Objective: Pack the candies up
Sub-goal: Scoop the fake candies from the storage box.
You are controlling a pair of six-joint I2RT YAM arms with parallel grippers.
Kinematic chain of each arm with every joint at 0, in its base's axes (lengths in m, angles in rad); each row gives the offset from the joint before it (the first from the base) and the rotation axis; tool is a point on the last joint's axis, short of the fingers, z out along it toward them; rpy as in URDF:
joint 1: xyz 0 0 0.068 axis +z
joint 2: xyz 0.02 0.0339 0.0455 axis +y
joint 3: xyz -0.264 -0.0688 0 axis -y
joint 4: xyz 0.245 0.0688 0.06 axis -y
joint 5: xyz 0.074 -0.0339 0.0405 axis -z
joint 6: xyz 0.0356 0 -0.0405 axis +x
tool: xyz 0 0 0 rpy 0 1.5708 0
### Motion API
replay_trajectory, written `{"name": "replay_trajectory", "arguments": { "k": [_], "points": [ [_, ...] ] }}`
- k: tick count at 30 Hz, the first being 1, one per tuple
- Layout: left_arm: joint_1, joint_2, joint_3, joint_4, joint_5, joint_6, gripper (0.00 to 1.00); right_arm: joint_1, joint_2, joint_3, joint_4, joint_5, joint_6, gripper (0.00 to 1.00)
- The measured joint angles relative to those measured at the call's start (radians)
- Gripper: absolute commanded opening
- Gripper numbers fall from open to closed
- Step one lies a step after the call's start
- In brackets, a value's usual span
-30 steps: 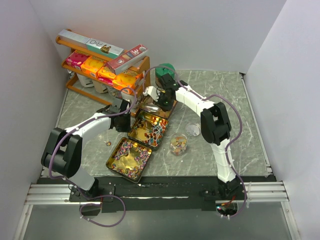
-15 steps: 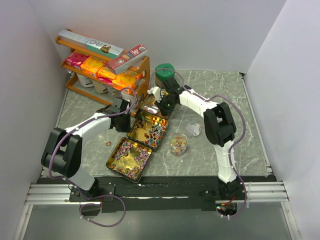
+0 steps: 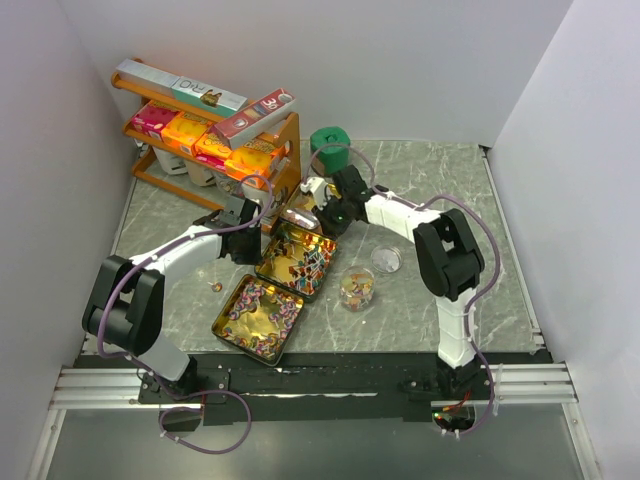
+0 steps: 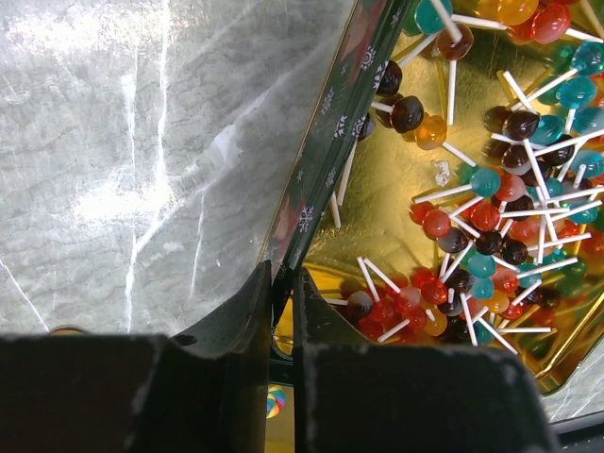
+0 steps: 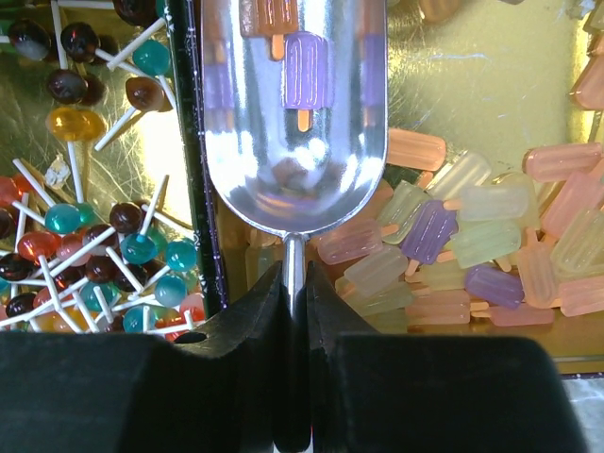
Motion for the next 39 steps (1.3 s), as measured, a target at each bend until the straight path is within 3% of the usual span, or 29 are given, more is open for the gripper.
{"name": "replay_trajectory", "arguments": {
  "k": [18,24,27,33,39],
  "points": [
    [0.0,0.001,0.001,0.012,-0.005,-0.001,0.04,-0.01,-0.126,-0.132,0.163,0.018,0.034,0.0],
    [0.0,0.001,0.001,0.015,-0.006,0.0,0.18,-0.02,-0.183,-0.144,0.167,0.015,0.034,0.0],
    [0.0,0.001,0.001,0.016,-0.007,-0.001,0.37,-0.025,-0.206,-0.147,0.161,0.018,0.033,0.0],
    [0.0,0.001,0.015,0.032,-0.015,-0.004,0.51,-0.033,-0.309,-0.195,0.112,0.042,0.036,0.0],
    [0.0,0.001,0.034,0.041,-0.018,-0.002,0.65,-0.037,-0.509,-0.304,0.077,0.058,0.093,0.0]
  ]
}}
